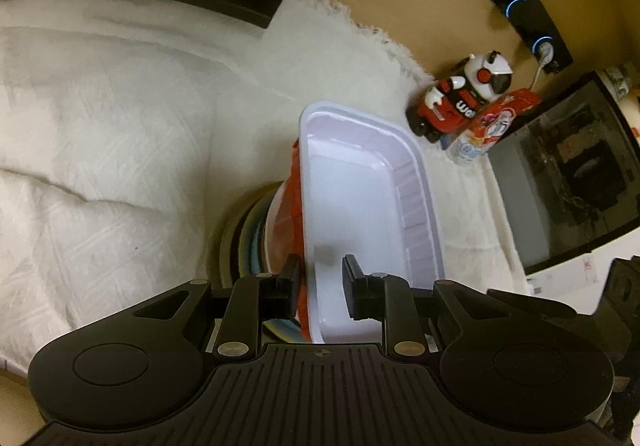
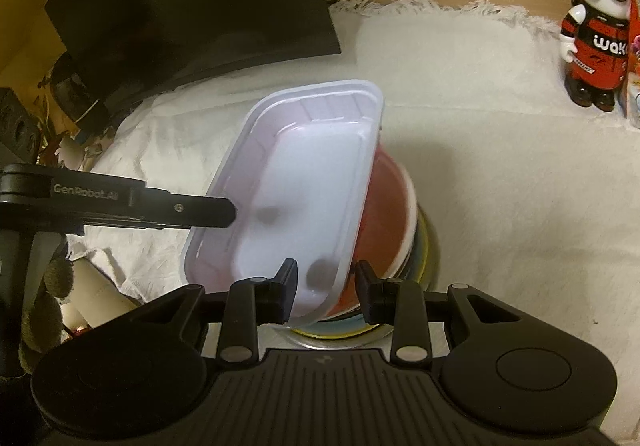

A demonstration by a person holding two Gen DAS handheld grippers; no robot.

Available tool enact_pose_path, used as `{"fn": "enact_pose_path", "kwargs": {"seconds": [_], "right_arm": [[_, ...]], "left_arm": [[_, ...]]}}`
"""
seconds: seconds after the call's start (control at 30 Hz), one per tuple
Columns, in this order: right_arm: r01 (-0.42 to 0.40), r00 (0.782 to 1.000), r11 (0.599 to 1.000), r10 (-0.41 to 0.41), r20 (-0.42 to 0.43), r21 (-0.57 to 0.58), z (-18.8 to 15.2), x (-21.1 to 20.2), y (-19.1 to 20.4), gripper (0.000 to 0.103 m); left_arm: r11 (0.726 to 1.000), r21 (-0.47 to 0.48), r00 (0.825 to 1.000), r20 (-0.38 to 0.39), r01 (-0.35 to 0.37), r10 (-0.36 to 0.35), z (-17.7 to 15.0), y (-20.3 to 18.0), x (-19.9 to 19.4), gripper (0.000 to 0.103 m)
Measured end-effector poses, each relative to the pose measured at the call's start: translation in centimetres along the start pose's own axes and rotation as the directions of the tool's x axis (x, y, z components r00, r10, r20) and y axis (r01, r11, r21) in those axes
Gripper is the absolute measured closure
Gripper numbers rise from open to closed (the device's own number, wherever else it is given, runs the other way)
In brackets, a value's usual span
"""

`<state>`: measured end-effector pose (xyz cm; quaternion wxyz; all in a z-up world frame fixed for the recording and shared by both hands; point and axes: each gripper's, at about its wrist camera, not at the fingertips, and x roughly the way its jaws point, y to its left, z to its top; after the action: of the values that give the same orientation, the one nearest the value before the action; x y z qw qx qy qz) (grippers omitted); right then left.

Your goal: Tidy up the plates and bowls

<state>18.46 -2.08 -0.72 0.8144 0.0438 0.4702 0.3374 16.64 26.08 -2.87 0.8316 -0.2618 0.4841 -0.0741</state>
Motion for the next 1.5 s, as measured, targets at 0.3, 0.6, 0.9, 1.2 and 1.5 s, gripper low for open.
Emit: {"fn": "enact_pose_path", "kwargs": {"seconds": [0.3, 0.6, 0.9, 1.2, 1.5], "right_arm": [[-0.043, 0.998, 0.999, 0.042, 0.057, 0.011, -0.6, -1.4, -1.3, 0.071], [-0.031, 0.987, 0.999, 0.028, 0.159, 0.017, -3.7, -6.6, -1.6, 0.067], [-0.004, 0.991, 1.000, 0.007, 0.130, -0.022, -11.4, -11.4, -1.6, 0.054], [0.076, 0.982, 0.995, -0.065, 0.176, -0.057, -15.7, -14.6, 0.5, 0.052], [0.089, 0.984, 0.996, -0.082, 0.159, -0.033, -15.6, -14.4, 0.5, 0.051]], "left_arm": [[0.999, -0.034, 0.998, 0.067, -0.001, 0.004, -1.7, -0.3, -1.0, 0.079], [0.995, -0.033, 0.946, 0.309, -0.093, 0.098, -8.8, -3.7, -7.5, 0.079], [0.979, 0.068, 0.914, 0.375, -0.193, 0.155, -21.0, -12.0, -8.1, 0.088], [0.939, 0.132, 0.897, 0.364, -0.316, 0.251, -23.3, -14.7, -7.6, 0.089], [0.930, 0.156, 0.918, 0.280, -0.333, 0.282, -24.2, -15.0, -6.8, 0.089]]}}
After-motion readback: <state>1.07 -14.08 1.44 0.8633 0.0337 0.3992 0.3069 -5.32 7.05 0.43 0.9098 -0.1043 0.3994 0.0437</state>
